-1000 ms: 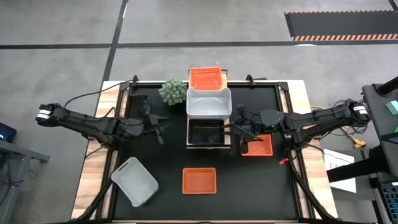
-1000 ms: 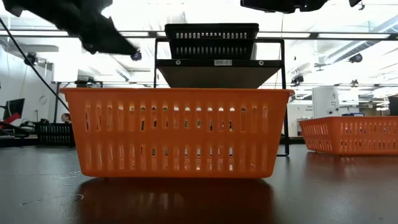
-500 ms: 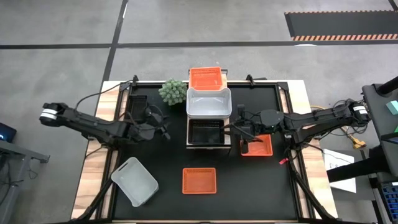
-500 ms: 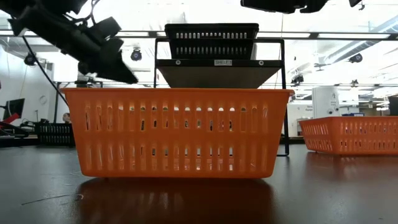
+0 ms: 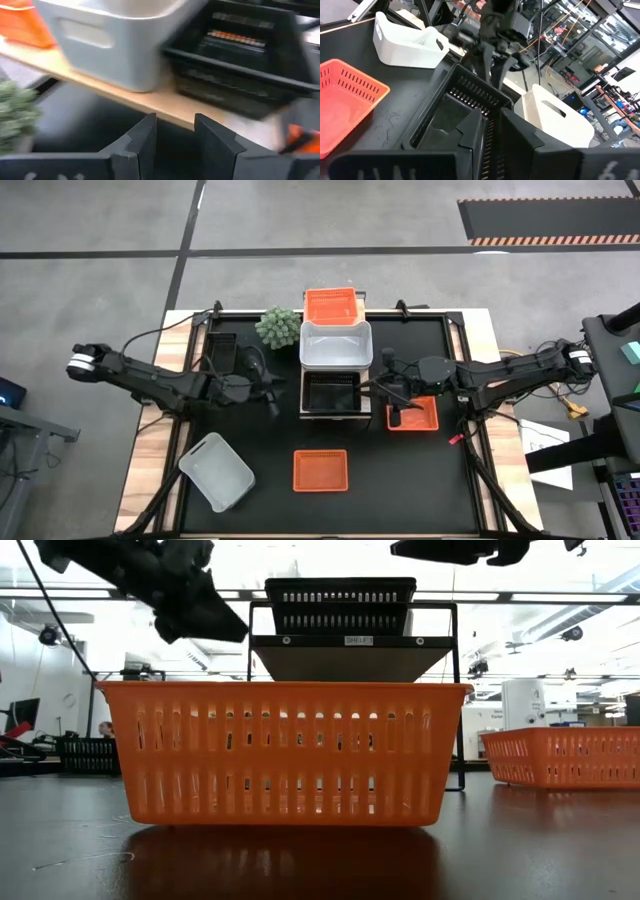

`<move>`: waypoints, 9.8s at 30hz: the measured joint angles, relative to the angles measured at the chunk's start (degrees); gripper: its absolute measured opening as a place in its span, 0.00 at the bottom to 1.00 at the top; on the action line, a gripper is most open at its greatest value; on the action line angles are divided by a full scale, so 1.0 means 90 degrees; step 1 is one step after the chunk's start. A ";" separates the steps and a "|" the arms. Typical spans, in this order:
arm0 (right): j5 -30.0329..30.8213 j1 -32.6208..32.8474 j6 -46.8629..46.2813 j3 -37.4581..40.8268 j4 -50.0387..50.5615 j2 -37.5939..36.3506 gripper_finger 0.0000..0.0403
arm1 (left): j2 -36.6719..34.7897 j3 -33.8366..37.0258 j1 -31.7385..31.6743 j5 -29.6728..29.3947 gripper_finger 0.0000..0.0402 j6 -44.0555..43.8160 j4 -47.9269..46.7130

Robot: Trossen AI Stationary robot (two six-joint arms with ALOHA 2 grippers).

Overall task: Stack baskets on shelf by color
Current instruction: Stack the gray bin into the gray bins on the shelf

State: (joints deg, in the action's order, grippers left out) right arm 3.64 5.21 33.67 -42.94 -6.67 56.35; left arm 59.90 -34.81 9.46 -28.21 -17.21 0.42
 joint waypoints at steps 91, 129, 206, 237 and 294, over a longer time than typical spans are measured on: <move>-0.0908 0.0017 -0.0956 0.0000 0.0239 -0.0051 0.14 | 0.3808 -0.4412 0.4264 0.2415 0.00 -0.8518 -0.5724; -0.0908 0.0017 -0.1077 0.0000 0.0246 -0.0051 0.14 | 0.3856 -0.4528 0.4730 0.2614 0.00 -0.7598 -0.4309; -0.0911 0.0017 -0.1577 -0.0395 -0.1385 0.0566 0.29 | 0.1387 -0.1880 0.3256 -0.0373 0.00 0.2258 -0.1929; 0.0103 0.2073 -0.0578 -0.5326 0.1619 0.4820 0.24 | -0.2124 0.2155 0.3204 -0.0699 0.00 0.3345 0.5473; 0.0761 0.1535 -0.1456 -1.0260 0.3829 0.8372 0.48 | -0.4794 0.2347 0.3222 -0.0233 0.00 0.4949 0.3888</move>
State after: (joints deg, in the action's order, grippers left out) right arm 10.49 19.03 20.57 -135.28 27.79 131.70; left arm 16.76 -13.69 38.46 -30.30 27.33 35.41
